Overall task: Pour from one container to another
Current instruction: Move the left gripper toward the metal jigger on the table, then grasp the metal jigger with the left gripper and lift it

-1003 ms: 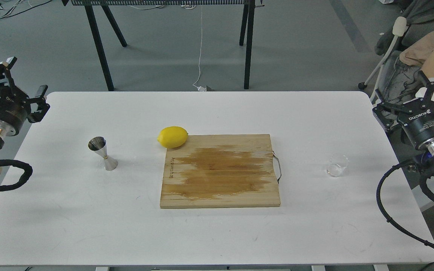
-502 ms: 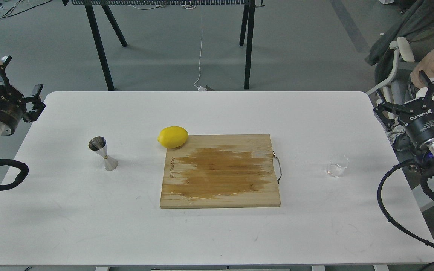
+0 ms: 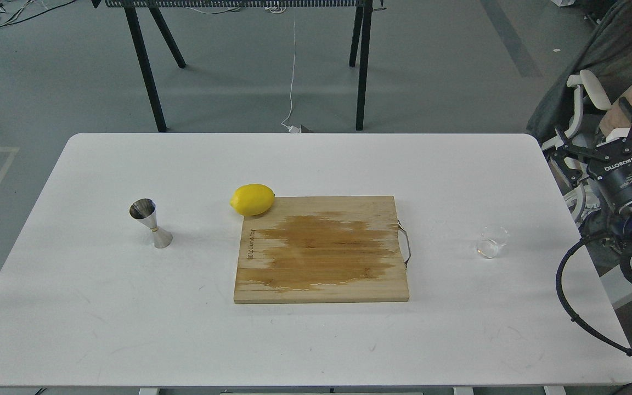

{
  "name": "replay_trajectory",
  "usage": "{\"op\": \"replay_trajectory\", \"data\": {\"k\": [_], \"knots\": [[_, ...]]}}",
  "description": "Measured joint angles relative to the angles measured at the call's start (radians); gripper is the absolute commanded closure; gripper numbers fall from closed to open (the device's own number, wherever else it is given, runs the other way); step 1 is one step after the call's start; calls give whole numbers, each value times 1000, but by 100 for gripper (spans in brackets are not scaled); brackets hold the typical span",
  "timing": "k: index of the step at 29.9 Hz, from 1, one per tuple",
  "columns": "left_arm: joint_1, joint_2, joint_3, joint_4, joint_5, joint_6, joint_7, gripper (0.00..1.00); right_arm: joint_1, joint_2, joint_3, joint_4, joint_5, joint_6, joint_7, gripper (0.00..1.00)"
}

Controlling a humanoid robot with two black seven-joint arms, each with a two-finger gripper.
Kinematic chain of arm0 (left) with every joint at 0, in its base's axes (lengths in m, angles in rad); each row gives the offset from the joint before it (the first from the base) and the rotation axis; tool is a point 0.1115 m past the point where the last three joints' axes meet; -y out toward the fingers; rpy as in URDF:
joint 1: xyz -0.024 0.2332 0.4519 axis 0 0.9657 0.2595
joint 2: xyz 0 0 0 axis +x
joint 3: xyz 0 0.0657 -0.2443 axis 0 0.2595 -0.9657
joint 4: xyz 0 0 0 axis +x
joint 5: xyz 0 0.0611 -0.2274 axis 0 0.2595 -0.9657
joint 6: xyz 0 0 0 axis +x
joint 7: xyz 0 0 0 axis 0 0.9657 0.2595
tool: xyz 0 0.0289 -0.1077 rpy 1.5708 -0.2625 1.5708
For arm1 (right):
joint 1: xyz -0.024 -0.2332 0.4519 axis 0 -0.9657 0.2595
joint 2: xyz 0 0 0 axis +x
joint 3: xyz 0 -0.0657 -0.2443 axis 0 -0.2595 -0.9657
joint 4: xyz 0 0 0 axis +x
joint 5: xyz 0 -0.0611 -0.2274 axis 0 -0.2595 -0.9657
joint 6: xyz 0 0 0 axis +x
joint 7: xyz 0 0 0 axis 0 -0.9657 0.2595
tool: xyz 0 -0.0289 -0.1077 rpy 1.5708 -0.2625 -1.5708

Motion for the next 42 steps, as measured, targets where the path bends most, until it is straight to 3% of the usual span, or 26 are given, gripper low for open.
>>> {"op": "replay_trajectory", "data": {"k": [8,12,18,27,33,42], "knots": [[26,115,14,-463,445,10,0,0,-7,0,0,15,1,0,0,2],[70,136,34,-567,559,173,0,1,-12,-1,0,21,1,0,0,2],[196,127,48,-590,748,551,0,1,-14,-1,0,22,1,0,0,2],[444,93,47,-677,795,867,0,1,-18,1,-2,21,0,0,0,2],[570,6,37,-663,933,962,0,1,-31,1,-2,19,-1,0,0,2],[660,-67,38,-573,1020,978,0,1,-37,1,-2,19,-1,0,0,2]]}}
